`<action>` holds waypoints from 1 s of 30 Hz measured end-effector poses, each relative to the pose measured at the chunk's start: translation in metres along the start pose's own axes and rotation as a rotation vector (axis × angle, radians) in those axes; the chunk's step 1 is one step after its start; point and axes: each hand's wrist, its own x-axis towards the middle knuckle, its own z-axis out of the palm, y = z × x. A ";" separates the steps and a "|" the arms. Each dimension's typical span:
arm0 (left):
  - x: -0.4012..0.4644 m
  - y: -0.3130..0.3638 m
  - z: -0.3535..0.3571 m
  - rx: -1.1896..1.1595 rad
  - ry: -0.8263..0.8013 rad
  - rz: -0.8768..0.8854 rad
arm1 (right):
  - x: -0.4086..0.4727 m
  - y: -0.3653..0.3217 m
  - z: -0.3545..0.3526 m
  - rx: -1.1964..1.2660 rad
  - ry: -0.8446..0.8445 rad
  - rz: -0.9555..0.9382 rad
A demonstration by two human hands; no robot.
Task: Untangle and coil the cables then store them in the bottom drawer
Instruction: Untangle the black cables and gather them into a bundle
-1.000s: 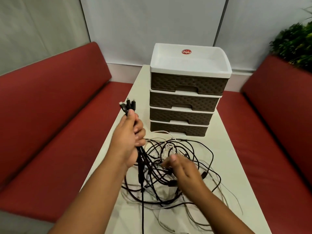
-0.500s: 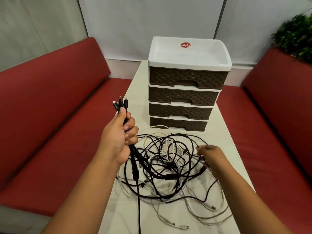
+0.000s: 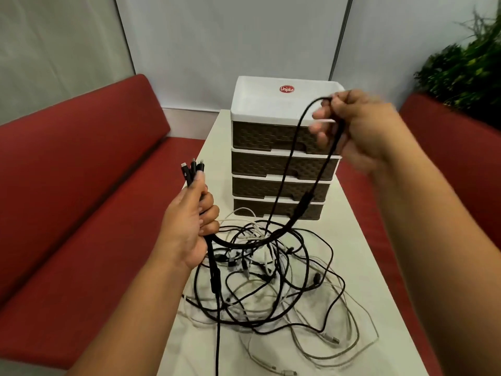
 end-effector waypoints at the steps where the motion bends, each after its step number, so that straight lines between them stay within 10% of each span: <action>1: 0.000 0.000 0.001 0.014 -0.006 0.021 | 0.001 -0.010 0.005 0.045 -0.023 -0.023; 13: 0.003 -0.024 0.019 0.266 -0.139 -0.075 | -0.010 -0.032 0.032 0.347 -0.455 -0.310; 30: 0.007 -0.084 0.029 0.661 -0.253 -0.237 | -0.023 0.015 -0.002 0.472 -0.337 -0.095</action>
